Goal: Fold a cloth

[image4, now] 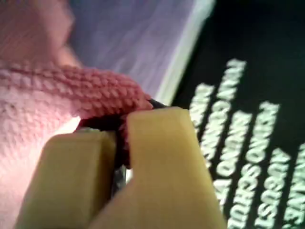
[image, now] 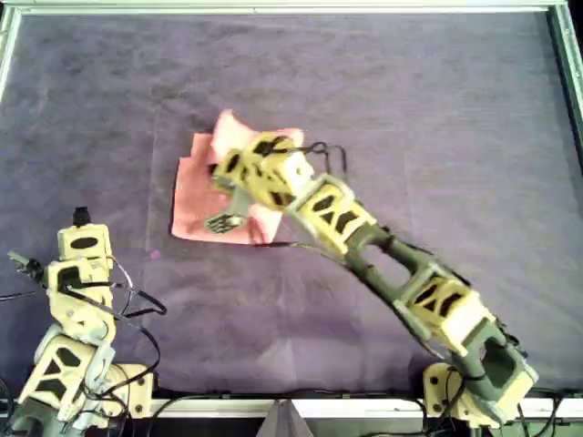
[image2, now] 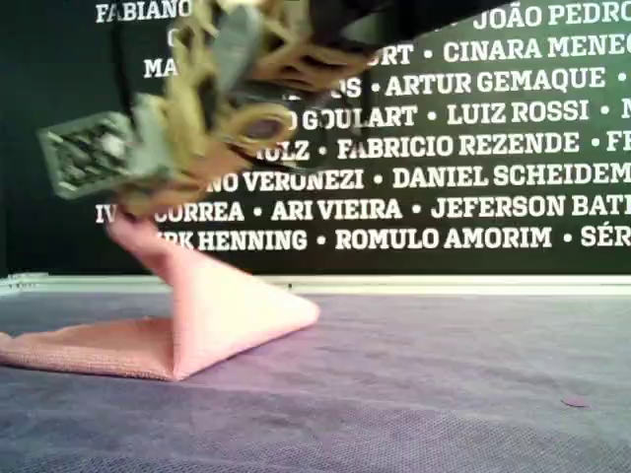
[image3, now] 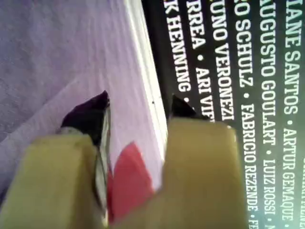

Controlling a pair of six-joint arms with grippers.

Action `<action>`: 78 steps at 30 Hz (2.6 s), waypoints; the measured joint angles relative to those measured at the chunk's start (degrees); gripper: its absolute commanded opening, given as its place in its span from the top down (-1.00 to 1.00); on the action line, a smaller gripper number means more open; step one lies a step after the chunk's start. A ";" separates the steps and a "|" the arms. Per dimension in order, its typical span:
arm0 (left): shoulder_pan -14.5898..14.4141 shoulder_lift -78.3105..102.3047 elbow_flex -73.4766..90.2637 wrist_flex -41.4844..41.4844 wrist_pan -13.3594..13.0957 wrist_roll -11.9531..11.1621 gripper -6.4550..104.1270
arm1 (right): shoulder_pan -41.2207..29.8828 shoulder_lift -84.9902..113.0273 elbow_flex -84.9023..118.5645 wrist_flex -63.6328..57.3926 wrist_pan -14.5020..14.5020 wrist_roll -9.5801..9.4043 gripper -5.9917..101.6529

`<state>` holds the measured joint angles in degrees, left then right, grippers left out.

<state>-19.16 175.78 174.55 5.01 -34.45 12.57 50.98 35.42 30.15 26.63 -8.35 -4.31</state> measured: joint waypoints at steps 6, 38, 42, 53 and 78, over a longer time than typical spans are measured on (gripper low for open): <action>0.00 0.00 0.00 0.00 0.00 0.00 0.07 | 4.04 -7.38 -6.50 -0.09 0.00 0.00 0.84; 0.00 0.00 0.00 0.00 0.00 0.00 0.07 | 1.76 -2.20 -11.34 19.07 -0.35 -0.26 0.91; 0.00 0.00 0.00 0.00 0.00 0.00 0.07 | 1.32 0.53 -11.34 34.98 -0.35 -0.18 0.87; 3.34 0.00 0.00 0.00 0.00 0.00 0.07 | -4.04 5.71 -11.25 59.06 -0.18 7.29 0.87; 19.60 0.00 0.00 0.00 0.00 -0.09 0.07 | -14.33 83.41 28.12 56.60 24.79 8.70 0.86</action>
<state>0.44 175.78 174.55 5.01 -34.45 12.48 36.65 118.83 58.27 83.23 16.44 4.39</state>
